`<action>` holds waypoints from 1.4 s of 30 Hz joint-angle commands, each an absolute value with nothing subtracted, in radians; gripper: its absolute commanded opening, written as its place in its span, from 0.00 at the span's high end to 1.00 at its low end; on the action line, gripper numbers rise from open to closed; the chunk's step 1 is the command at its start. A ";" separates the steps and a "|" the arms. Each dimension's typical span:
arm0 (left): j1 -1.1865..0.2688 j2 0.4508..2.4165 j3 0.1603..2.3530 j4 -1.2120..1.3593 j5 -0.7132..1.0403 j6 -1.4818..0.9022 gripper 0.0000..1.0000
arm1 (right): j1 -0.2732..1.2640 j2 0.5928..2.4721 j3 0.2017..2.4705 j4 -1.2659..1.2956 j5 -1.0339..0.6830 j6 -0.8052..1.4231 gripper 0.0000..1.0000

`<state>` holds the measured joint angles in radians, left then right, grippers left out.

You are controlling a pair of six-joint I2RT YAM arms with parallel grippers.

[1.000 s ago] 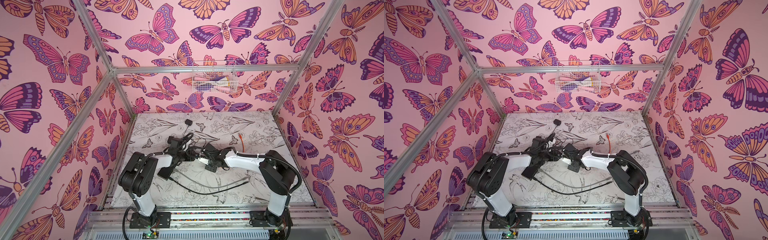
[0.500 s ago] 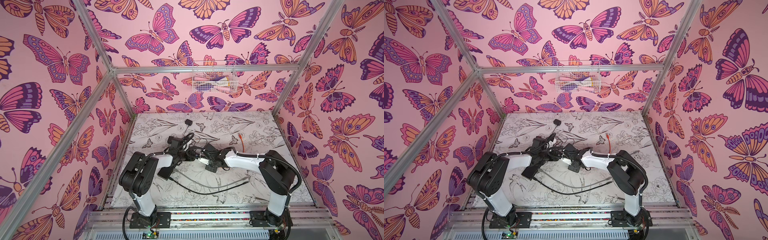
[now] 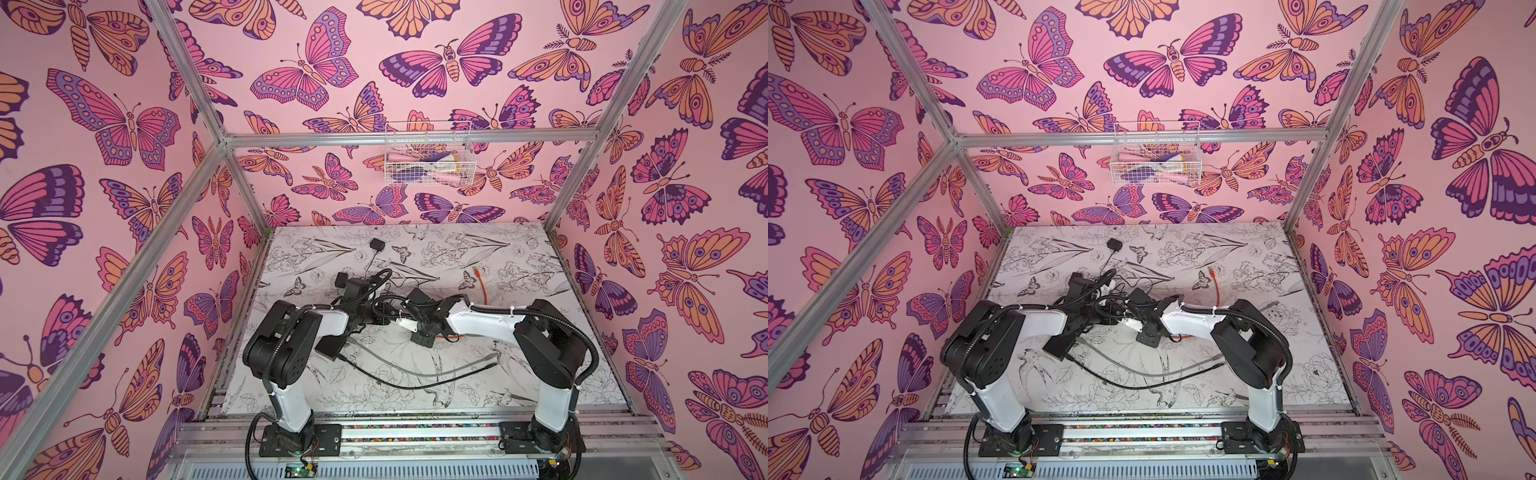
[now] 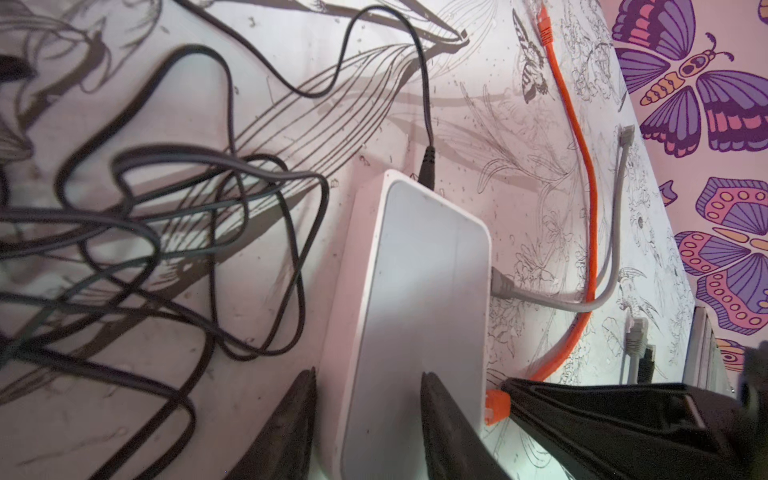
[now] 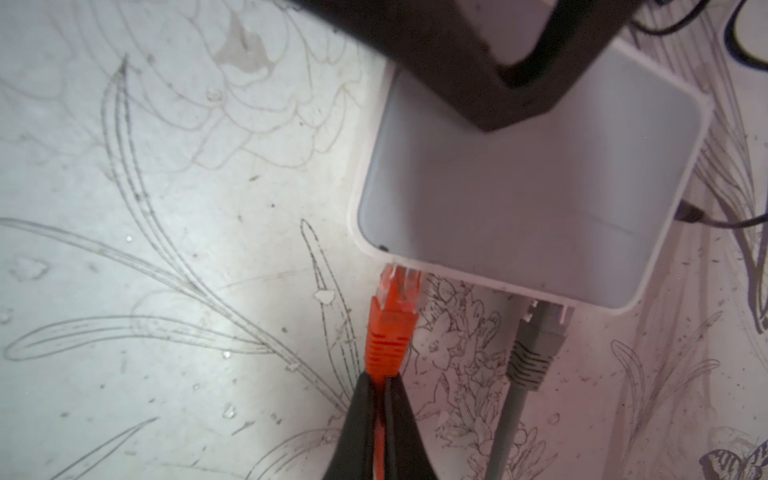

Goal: Insert the plug into the switch port

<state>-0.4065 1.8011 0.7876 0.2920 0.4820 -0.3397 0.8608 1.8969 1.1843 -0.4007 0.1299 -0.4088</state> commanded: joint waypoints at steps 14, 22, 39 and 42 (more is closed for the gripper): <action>-0.496 1.862 0.743 0.232 0.611 -0.286 0.59 | 0.861 1.904 1.263 -0.253 0.067 -0.383 1.00; -0.532 1.879 0.726 0.236 0.601 -0.287 0.60 | 0.831 1.877 1.232 -0.175 0.006 -0.353 1.00; -0.619 1.879 0.712 0.248 0.575 -0.304 0.61 | 0.818 1.881 1.253 -0.127 0.003 -0.271 1.00; -0.632 1.882 0.709 0.253 0.569 -0.307 0.61 | 0.819 1.885 1.260 -0.111 0.000 -0.258 1.00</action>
